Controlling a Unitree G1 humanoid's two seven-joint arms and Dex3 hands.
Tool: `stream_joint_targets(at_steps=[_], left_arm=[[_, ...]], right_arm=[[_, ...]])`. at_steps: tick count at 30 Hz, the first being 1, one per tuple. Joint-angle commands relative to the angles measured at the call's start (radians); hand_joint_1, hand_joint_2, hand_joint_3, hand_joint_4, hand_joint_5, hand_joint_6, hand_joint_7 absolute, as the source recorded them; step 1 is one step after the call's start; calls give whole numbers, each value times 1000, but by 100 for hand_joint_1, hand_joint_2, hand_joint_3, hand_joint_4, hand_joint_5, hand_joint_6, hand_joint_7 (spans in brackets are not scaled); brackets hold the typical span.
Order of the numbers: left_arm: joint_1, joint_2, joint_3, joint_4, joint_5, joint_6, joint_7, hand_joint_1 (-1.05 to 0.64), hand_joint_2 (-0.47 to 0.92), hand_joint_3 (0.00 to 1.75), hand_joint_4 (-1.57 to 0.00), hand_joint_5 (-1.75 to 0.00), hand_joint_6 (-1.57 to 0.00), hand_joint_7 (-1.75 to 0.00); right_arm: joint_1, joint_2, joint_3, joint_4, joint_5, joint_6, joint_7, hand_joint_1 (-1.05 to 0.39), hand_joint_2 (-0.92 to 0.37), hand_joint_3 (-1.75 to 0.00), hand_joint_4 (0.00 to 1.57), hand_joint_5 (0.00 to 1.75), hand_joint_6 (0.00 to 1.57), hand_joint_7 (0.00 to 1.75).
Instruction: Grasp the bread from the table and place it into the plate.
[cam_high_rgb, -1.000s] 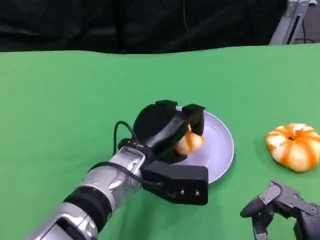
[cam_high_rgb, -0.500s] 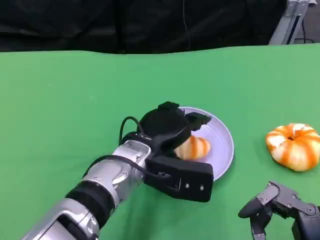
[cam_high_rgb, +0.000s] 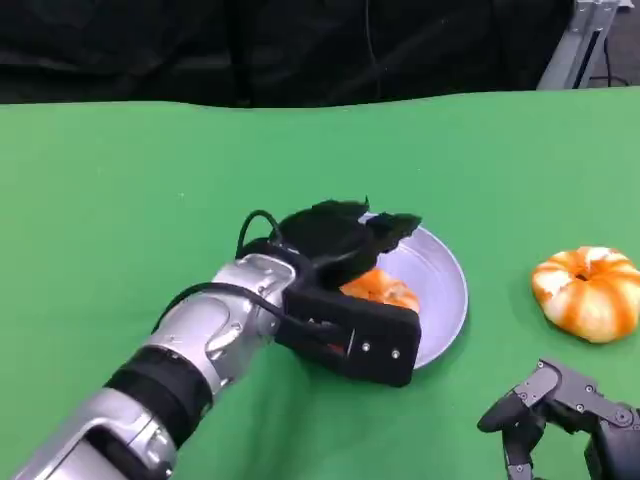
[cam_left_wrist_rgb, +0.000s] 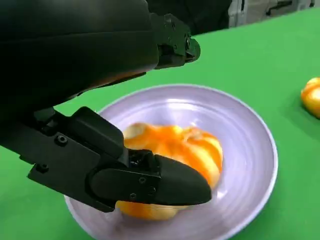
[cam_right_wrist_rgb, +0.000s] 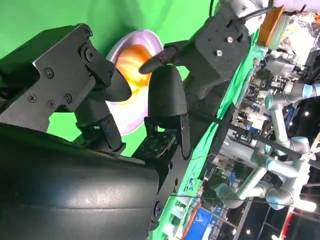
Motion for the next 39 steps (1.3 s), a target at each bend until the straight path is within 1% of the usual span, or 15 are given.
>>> stream_joint_targets(at_steps=[1, 5, 10, 15, 18, 21, 22, 24, 25, 27, 28, 30, 33, 34, 39], left_arm=[[80, 72, 43, -161, -33, 5, -34, -95, 92, 46, 0, 0, 0, 0], [161, 132, 85, -310, -58, 0, -55, -92, 92, 44, -2, -1, -3, -2], [313, 237, 166, -530, -104, -4, -100, -73, 92, 33, -16, -10, -14, -6], [448, 283, 250, -644, -173, -48, -68, -66, 92, 27, -26, -17, -24, -9], [564, 286, 330, -708, -254, -111, -15, -46, 92, 21, -50, -32, -45, -16], [647, 260, 383, -725, -336, -170, 18, -37, 92, 21, -64, -41, -56, -19], [672, 248, 398, -724, -370, -196, 28, -25, 91, 18, -77, -50, -71, -23], [739, 213, 435, -725, -469, -244, 40, -13, 91, 16, -88, -59, -87, -24], [773, 189, 452, -722, -523, -264, 44, -2, 86, 27, -93, -75, -101, -27], [828, 156, 479, -718, -581, -293, 56, 6, 58, 88, -91, -112, -110, -44], [845, 145, 489, -716, -591, -304, 62, 8, 47, 113, -90, -128, -103, -72], [879, 121, 506, -714, -613, -315, 67, 10, 37, 136, -91, -145, -91, -111], [902, 97, 520, -711, -632, -327, 62, 11, 34, 144, -92, -152, -87, -125], [918, 83, 525, -707, -648, -333, 64, 10, 30, 151, -91, -160, -85, -134], [949, 48, 542, -684, -683, -343, 57, 4, 32, 151, -87, -174, -80, -149]], right_arm=[[18, -4, -3, -20, 3, 6, -3, 7, -38, -131, 82, 169, 79, 129], [22, -5, 0, -23, 6, 5, 0, 7, -38, -131, 80, 169, 79, 129], [29, 1, 5, -37, 3, 26, 1, 6, -39, -129, 80, 172, 78, 130], [29, -1, 8, -39, 4, 23, 1, 7, -40, -128, 79, 172, 78, 130], [30, -3, 6, -42, 5, 26, 1, 8, -40, -129, 80, 170, 77, 130], [29, -3, 6, -43, 8, 26, 2, 7, -40, -128, 80, 169, 77, 131], [29, -4, 6, -42, 11, 25, 3, 8, -40, -128, 80, 168, 77, 131], [28, -4, 5, -40, 10, 23, 3, 8, -39, -128, 79, 167, 77, 131], [28, -5, 4, -41, 10, 23, 2, 7, -39, -129, 79, 167, 77, 131], [29, -5, 4, -42, 8, 24, 2, 8, -39, -129, 80, 167, 77, 131], [29, -5, 4, -42, 8, 24, 2, 8, -39, -129, 80, 167, 77, 131], [29, -6, 2, -41, 12, 22, 2, 8, -39, -129, 81, 167, 77, 130], [30, -8, -1, -41, 16, 23, 5, 8, -39, -129, 81, 166, 78, 130], [30, -12, -4, -40, 16, 23, 7, 8, -39, -129, 81, 166, 77, 130], [26, -19, -12, -33, 23, 18, 12, 8, -39, -128, 80, 164, 77, 130]])
